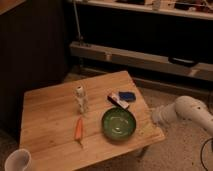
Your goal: Push the ceramic bowl across the table
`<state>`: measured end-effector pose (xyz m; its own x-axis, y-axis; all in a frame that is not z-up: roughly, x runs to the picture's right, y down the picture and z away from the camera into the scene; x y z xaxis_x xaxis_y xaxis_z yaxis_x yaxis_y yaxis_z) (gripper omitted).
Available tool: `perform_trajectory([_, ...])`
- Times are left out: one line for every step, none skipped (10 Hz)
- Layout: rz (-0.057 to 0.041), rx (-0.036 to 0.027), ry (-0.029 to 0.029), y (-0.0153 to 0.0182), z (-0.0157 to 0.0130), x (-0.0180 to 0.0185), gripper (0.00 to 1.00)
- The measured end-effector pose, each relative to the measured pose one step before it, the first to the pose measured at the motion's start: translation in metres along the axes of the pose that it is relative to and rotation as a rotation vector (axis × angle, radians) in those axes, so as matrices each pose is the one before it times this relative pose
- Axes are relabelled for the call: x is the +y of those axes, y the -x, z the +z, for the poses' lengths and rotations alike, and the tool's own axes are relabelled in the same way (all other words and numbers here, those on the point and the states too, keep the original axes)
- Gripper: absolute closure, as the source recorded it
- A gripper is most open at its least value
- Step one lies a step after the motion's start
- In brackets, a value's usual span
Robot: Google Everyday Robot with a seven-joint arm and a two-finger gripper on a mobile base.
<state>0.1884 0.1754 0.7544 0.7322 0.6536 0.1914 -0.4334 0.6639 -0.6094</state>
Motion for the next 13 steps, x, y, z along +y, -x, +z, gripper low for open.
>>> perform_trajectory([-0.0119,0.00191,-0.00918,0.00215,0.00254,0.00266,0.2])
perform_trajectory([-0.00476,0.00801,-0.00773,0.00013,0.00364,0.00341,0.2])
perform_trajectory([-0.00534,0.01504,-0.00329,0.00108,0.00497,0.00323,0.2])
perform_trajectory([-0.00295,0.01227,0.00325,-0.00112,0.00426,0.00133,0.2])
perform_trajectory([-0.00167,0.01494,0.01682,-0.00422,0.00574,0.00059,0.2])
perform_trajectory([-0.01155,0.02065,0.01442,-0.00481,0.00658,-0.00104,0.2])
perform_trajectory([-0.01732,0.01262,0.00519,-0.00353,0.0048,-0.00233,0.2])
perform_trajectory([-0.01405,0.00718,-0.00377,-0.00542,0.00322,-0.00275,0.2])
perform_trajectory([-0.02648,0.00418,-0.02625,-0.0027,0.00256,-0.00539,0.2])
perform_trajectory([-0.02386,0.00482,-0.02338,-0.00172,0.00385,-0.0042,0.2])
perform_trajectory([-0.02006,0.00281,-0.02176,-0.00087,0.00495,-0.00477,0.2])
perform_trajectory([-0.02057,0.00166,-0.01508,0.00005,0.00616,-0.00433,0.2])
perform_trajectory([-0.00875,0.00204,0.00196,-0.00162,0.00655,-0.00072,0.2])
